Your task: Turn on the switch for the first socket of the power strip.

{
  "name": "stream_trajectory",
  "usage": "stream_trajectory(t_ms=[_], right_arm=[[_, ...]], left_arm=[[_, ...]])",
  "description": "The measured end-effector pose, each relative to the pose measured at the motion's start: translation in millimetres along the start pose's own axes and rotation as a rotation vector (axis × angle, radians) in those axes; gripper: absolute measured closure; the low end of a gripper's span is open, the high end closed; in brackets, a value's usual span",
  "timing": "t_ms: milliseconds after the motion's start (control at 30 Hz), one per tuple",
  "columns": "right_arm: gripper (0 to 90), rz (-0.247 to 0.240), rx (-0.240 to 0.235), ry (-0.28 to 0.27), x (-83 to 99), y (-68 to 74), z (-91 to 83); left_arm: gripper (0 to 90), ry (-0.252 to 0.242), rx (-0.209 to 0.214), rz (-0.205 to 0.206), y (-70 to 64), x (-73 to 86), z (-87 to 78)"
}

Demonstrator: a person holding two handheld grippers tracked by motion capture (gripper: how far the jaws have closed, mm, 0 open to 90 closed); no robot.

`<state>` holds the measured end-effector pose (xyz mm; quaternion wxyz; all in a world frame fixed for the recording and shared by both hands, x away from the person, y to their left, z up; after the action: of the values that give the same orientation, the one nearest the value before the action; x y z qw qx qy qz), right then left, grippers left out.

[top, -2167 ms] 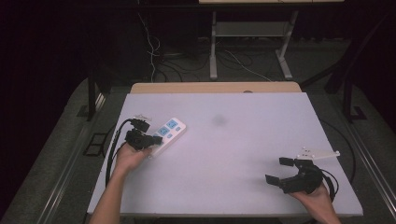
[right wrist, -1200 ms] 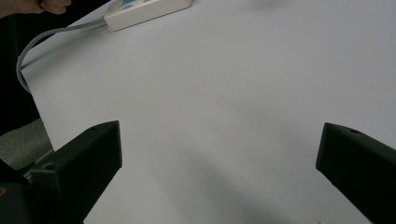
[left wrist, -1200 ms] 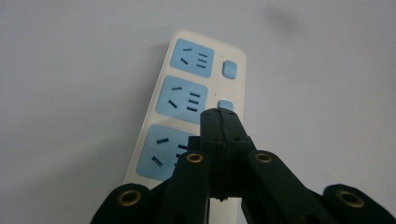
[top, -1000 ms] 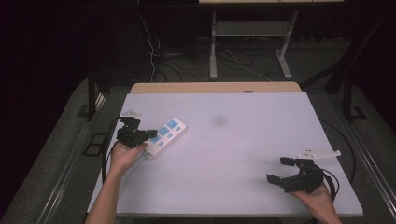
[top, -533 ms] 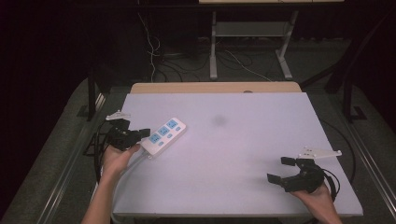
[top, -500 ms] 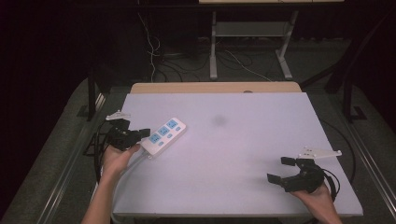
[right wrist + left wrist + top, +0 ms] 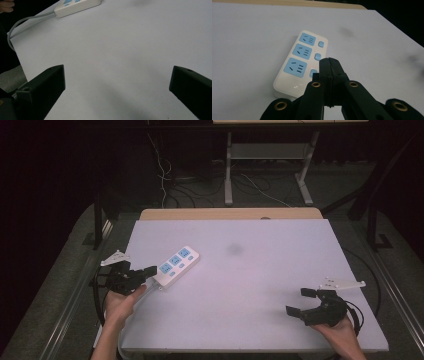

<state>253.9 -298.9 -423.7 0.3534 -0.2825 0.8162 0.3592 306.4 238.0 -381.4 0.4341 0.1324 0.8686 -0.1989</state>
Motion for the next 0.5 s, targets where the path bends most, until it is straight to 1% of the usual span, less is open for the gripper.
stream_trajectory(t_ms=[100, 167, 233, 267, 300, 333, 367, 400, 433, 467, 500], right_arm=[[0.0, 0.001, 0.000, 0.000, 0.1, -0.1, 0.1], [0.0, 0.000, 0.000, 0.000, 0.1, -0.1, 0.1], [0.0, 0.000, 0.000, 0.001, 0.1, -0.1, 0.2], [0.0, 0.000, 0.000, 0.001, 0.1, -0.1, 0.2], [0.0, 0.001, 0.000, 0.001, 0.2, -0.2, 0.2], [0.0, 0.001, 0.000, 0.001, 0.2, -0.2, 0.2], [0.0, 0.001, 0.000, 0.001, 0.2, -0.2, 0.2], [0.0, 0.002, 0.000, 0.001, 0.2, -0.1, 0.1], [0.0, 0.002, 0.000, 0.001, 0.2, -0.1, 0.1], [0.0, 0.002, -0.001, 0.000, 0.2, 0.0, 0.0], [0.0, 0.001, -0.001, -0.001, 0.2, 0.0, -0.1]], left_arm=[[88.9, -0.008, 0.013, 0.001, -3.4, 5.1, -2.8], [87.2, -0.011, 0.021, 0.008, -6.4, 8.4, -4.6], [83.3, -0.015, 0.033, 0.016, -10.3, 11.5, -6.2], [83.3, -0.018, 0.042, 0.016, -12.5, 13.2, -7.0], [80.2, -0.022, 0.054, 0.017, -14.8, 14.8, -7.5], [77.6, -0.025, 0.062, 0.024, -17.0, 16.4, -8.2], [74.2, -0.027, 0.081, 0.034, -21.8, 19.7, -9.1], [72.3, -0.027, 0.081, 0.034, -21.8, 19.7, -9.1], [72.3, -0.023, 0.090, 0.048, -24.2, 21.5, -9.2], [70.4, -0.018, 0.097, 0.067, -26.9, 23.5, -9.0], [68.0, -0.013, 0.106, 0.072, -28.7, 25.2, -8.8]])
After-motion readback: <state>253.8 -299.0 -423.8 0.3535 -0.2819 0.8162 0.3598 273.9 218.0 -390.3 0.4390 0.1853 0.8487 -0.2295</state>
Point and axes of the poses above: each handheld gripper's, and its own axes: z roughly forward along the jaws, x roughly out of its underside, y roughly to its left, the point moved 1 cm from there along z, roughly forward along the jaws, and after that the axes turned 8 degrees about -x, right-handed, at the moved point
